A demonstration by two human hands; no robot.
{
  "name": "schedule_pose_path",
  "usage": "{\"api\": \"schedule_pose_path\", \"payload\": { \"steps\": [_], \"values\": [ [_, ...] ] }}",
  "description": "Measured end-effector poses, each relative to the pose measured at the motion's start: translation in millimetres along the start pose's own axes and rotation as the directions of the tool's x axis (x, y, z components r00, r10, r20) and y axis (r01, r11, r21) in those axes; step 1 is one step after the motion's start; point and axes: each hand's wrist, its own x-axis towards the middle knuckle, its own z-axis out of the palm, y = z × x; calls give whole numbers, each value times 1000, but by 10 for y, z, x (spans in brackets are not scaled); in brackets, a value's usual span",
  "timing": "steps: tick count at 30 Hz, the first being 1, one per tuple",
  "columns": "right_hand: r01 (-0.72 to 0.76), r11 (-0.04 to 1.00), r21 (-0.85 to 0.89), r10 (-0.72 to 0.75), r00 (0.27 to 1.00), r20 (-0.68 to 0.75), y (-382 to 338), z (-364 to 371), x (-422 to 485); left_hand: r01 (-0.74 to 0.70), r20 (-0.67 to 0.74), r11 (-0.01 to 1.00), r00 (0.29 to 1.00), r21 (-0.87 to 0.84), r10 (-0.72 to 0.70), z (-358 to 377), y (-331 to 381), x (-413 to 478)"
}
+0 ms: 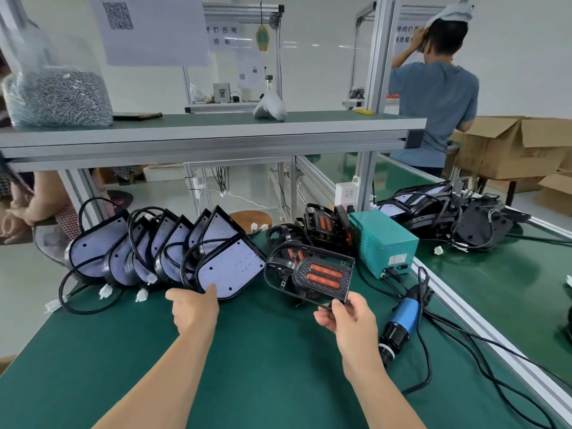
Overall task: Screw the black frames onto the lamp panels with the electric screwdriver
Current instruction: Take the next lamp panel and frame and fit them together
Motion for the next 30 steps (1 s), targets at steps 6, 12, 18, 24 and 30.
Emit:
{"api": "schedule_pose_path", "payload": {
  "steps": [6,12,18,24,30],
  "values": [
    [6,998,61,-6,1000,9,-17,-32,-4,56,101,994,994,-93,-46,-29,63,-72],
    [58,998,-35,-56,997,53,-14,-48,19,115,232,957,971,-267,-52,-58,-31,-363],
    [78,994,-78,-71,994,88,-7,-27,16,116,291,926,957,-359,-8,-153,-209,-521],
    [106,992,-70,-98,989,110,-3,2,8,95,366,940,930,-328,34,-232,-402,-696],
    [112,993,-45,-108,990,95,4,-29,-22,-126,330,964,922,-236,201,-263,-208,-783]
  ]
}}
